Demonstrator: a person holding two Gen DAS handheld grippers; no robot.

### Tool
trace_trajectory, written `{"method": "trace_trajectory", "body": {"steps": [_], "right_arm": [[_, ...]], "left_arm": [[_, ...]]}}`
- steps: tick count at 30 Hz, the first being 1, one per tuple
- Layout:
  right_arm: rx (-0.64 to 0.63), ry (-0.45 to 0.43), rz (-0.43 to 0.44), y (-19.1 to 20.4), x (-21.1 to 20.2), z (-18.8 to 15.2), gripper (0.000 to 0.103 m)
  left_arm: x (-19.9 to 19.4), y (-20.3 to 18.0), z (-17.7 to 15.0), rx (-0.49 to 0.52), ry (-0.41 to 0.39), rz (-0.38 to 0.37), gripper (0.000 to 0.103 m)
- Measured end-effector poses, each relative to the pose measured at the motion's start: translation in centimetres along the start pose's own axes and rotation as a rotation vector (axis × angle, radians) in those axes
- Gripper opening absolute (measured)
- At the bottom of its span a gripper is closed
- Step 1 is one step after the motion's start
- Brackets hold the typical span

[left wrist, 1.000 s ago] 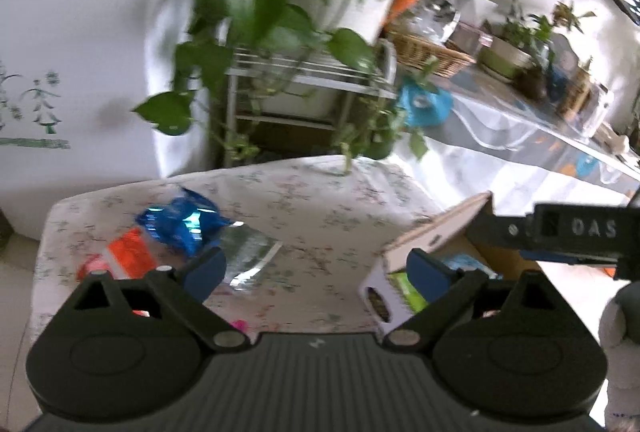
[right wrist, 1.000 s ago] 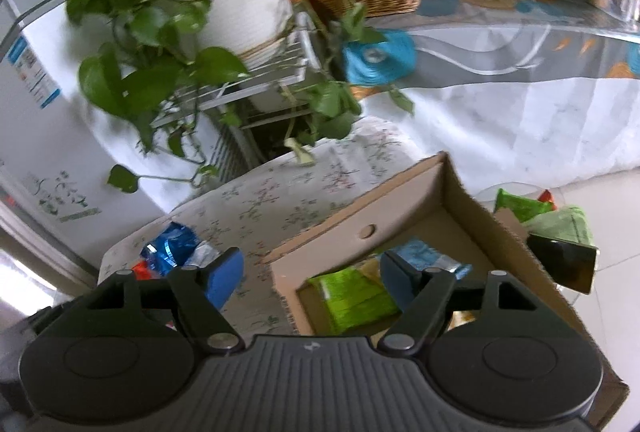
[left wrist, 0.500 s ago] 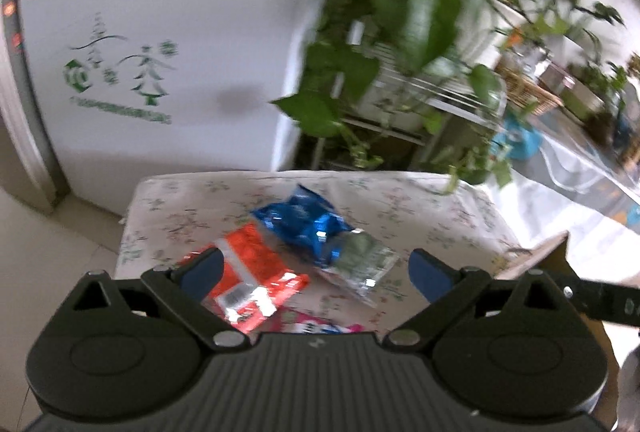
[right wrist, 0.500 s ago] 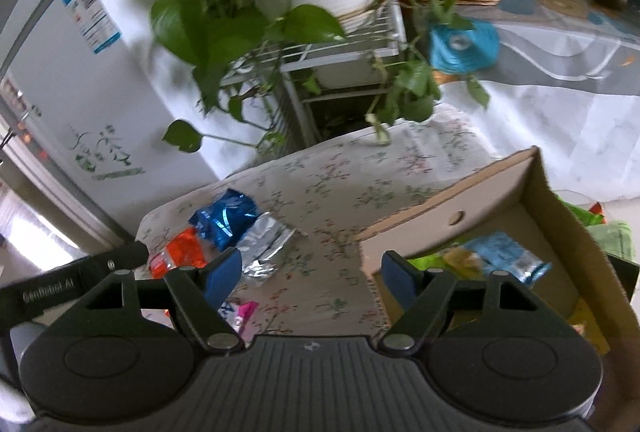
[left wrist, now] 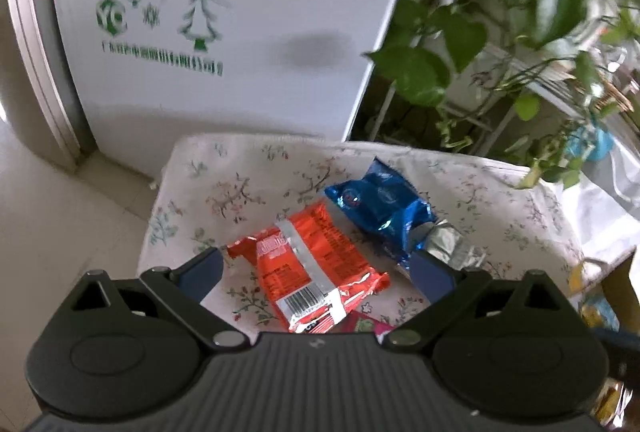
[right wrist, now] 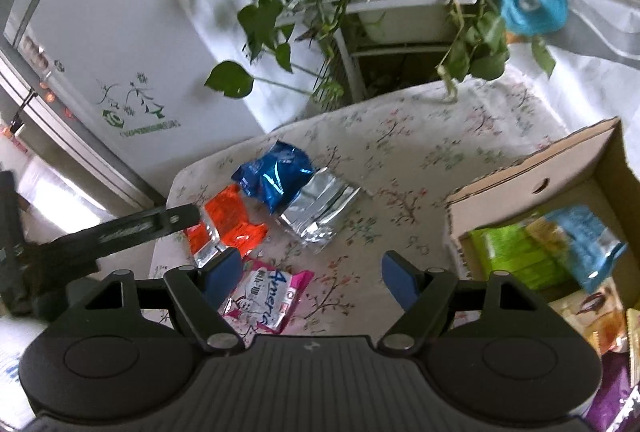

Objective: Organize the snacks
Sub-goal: 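Move the left tool to the orange bag while the right tool approaches the pink Amerio bag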

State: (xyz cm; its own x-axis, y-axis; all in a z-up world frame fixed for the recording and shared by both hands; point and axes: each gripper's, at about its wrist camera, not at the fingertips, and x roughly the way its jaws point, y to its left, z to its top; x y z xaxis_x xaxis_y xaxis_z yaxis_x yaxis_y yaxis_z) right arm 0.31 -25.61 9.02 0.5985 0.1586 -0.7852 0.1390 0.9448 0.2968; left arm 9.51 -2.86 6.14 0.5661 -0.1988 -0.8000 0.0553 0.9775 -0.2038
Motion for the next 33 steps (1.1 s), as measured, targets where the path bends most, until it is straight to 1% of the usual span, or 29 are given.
{"method": "trace_trajectory", "body": {"steps": [5,8,12,15,18,20,22,25,30,33], "right_arm": [[-0.002,0.035,0.006,0.7,1.4,0.0,0.082],[0.005,0.057,0.007,1.0,2.3,0.0,0.082],[0.018,0.078,0.013,1.4,3.6,0.0,0.082],[0.028,0.095,0.013,1.7,4.5,-0.1,0.082],[0.034,0.108,0.021,1.9,5.4,-0.1,0.082],[0.033,0.114,0.028,2.2,5.9,-0.1,0.082],[0.030,0.117,0.037,2.4,6.5,-0.2,0.082],[0.009,0.121,0.054,2.8,7.3,-0.2,0.082],[-0.052,0.118,0.063,3.9,8.7,-0.4,0.082],[-0.098,0.120,0.061,4.5,9.7,-0.5,0.082]], "left_arm": [[2.7,0.2,0.2,-0.052,0.031,0.023,0.099],[4.2,0.1,0.4,-0.071,0.051,0.018,0.099],[5.9,0.4,0.3,-0.104,0.069,0.039,0.099],[6.8,0.7,0.0,-0.108,0.094,0.052,0.099],[6.7,1.5,-0.4,-0.109,0.096,0.043,0.099],[6.3,2.0,-0.6,-0.103,0.099,0.049,0.098],[6.1,2.7,-0.9,-0.070,0.108,0.073,0.097],[5.7,3.6,-1.0,-0.032,0.106,0.083,0.096],[5.3,4.9,-0.7,-0.029,0.109,0.050,0.096],[5.2,5.1,-0.5,-0.001,0.103,0.043,0.096]]}}
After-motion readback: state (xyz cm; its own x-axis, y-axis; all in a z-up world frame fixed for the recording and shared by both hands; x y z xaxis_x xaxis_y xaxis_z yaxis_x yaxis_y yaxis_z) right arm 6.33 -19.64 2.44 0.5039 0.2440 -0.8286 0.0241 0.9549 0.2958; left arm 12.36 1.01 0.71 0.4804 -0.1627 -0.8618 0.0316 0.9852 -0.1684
